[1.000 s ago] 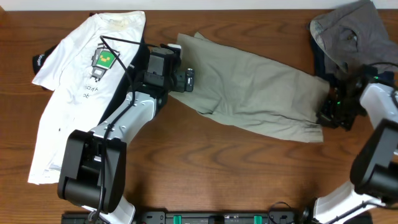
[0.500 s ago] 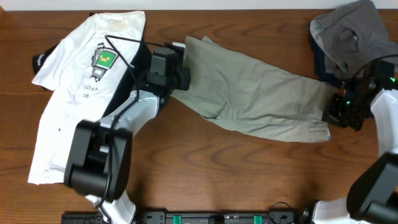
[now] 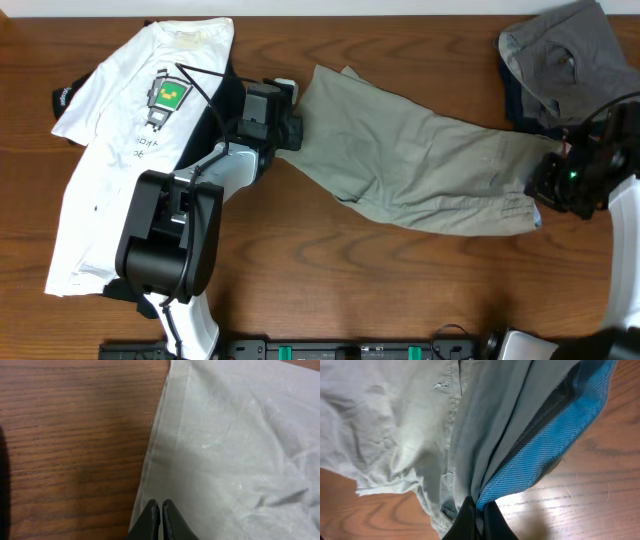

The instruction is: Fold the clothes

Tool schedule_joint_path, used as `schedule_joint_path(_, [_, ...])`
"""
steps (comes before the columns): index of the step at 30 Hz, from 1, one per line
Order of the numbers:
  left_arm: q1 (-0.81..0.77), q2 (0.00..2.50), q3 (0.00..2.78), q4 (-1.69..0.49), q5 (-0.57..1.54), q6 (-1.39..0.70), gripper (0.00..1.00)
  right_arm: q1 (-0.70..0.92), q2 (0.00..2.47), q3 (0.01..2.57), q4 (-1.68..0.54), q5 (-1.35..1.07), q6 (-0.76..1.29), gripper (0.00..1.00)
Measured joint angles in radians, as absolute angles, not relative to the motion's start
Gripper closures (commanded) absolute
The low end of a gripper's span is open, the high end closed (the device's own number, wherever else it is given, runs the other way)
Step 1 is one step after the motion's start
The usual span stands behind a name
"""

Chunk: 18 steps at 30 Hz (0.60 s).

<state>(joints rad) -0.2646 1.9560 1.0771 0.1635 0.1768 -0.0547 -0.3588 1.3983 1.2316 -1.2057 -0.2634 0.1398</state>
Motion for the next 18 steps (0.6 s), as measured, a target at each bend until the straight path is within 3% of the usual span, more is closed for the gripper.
schedule_joint_path(18, [-0.341, 1.956, 1.077, 0.161, 0.185, -0.055, 0.94, -0.383, 1.284, 1.315, -1.310, -0.274, 0.138, 0.99])
